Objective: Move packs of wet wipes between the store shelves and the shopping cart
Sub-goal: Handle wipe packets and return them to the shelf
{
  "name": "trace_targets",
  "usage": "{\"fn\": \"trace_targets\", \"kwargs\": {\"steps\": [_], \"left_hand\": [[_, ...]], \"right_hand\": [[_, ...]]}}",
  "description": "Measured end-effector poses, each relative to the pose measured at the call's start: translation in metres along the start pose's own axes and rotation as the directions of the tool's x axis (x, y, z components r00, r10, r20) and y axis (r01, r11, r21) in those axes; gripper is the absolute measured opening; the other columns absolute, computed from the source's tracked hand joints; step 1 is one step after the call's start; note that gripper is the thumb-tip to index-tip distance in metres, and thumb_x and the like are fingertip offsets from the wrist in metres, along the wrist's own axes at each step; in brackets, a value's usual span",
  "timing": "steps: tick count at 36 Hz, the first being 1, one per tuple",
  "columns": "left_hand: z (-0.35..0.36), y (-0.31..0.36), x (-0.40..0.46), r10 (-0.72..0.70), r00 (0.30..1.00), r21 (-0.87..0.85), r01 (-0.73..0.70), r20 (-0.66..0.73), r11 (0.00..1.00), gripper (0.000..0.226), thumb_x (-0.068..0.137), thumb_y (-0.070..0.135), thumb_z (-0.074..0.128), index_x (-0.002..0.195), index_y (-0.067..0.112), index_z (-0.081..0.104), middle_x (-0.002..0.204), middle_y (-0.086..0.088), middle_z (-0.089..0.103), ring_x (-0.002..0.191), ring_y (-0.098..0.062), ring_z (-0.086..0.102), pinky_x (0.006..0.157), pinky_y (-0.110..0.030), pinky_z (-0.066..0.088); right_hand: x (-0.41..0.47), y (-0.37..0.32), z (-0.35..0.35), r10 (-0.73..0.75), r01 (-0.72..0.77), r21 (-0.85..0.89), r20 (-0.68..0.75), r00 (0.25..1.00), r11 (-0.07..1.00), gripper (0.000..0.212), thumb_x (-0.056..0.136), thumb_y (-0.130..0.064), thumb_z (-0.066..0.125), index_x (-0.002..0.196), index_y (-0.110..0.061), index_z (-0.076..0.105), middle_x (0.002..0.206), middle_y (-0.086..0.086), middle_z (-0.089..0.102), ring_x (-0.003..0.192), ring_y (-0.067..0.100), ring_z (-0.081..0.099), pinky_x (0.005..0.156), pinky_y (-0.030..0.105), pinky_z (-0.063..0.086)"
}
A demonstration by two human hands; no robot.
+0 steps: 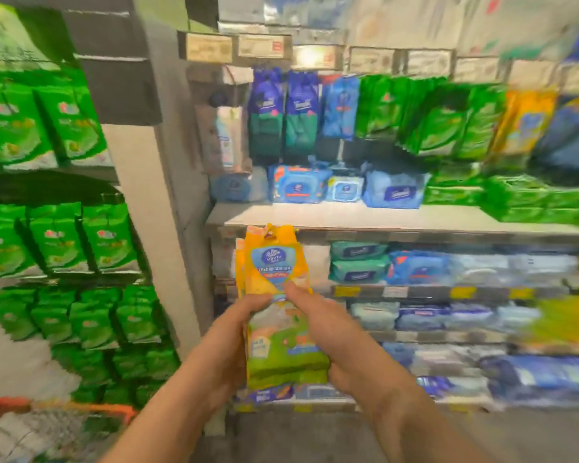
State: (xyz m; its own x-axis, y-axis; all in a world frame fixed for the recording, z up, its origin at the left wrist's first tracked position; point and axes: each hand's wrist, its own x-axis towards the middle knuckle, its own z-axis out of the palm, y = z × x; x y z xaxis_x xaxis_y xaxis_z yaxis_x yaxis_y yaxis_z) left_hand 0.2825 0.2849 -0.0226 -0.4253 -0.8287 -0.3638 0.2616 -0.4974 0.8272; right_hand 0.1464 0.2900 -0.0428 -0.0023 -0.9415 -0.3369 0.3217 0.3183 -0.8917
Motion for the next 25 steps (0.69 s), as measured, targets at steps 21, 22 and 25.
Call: {"fn": "trace_targets", "kwargs": {"steps": [21, 22, 25], "left_hand": [[0.229, -0.059, 0.116, -0.135, 0.894, 0.055, 0.123, 0.427, 0.991, 0.051, 0.074, 0.028, 0.06, 0.119, 0.008, 0.07, 0.117, -0.021, 0.071, 0.105, -0.041, 0.069, 0.088, -0.055, 0.057], [0.23, -0.058, 0.117, -0.125, 0.896, 0.052, 0.113, 0.426, 0.992, 0.052, 0.071, 0.028, 0.063, 0.119, 0.008, 0.071, 0.119, -0.022, 0.07, 0.107, -0.042, 0.068, 0.093, -0.055, 0.055], [0.256, -0.062, 0.154, -0.169, 0.871, 0.109, 0.133, 0.462, 0.985, 0.056, 0.065, 0.02, 0.074, 0.12, 0.007, 0.072, 0.126, -0.024, 0.066, 0.115, -0.045, 0.064, 0.104, -0.06, 0.045]], "right_hand": [[-0.079, -0.092, -0.226, -0.134, 0.156, 0.019, -0.416, 0.899, 0.988, 0.037, 0.097, -0.047, 0.061, 0.119, -0.019, 0.073, 0.102, 0.005, 0.079, 0.092, 0.024, 0.077, 0.083, 0.043, 0.063], [-0.08, -0.093, -0.226, -0.126, 0.146, 0.017, -0.415, 0.901, 0.989, 0.036, 0.097, -0.047, 0.061, 0.118, -0.019, 0.073, 0.099, 0.003, 0.08, 0.087, 0.021, 0.078, 0.074, 0.036, 0.063], [-0.067, -0.105, -0.259, -0.12, 0.154, 0.029, -0.491, 0.863, 0.988, 0.039, 0.095, -0.05, 0.063, 0.119, -0.021, 0.072, 0.101, 0.004, 0.08, 0.089, 0.023, 0.077, 0.081, 0.041, 0.062]]}}
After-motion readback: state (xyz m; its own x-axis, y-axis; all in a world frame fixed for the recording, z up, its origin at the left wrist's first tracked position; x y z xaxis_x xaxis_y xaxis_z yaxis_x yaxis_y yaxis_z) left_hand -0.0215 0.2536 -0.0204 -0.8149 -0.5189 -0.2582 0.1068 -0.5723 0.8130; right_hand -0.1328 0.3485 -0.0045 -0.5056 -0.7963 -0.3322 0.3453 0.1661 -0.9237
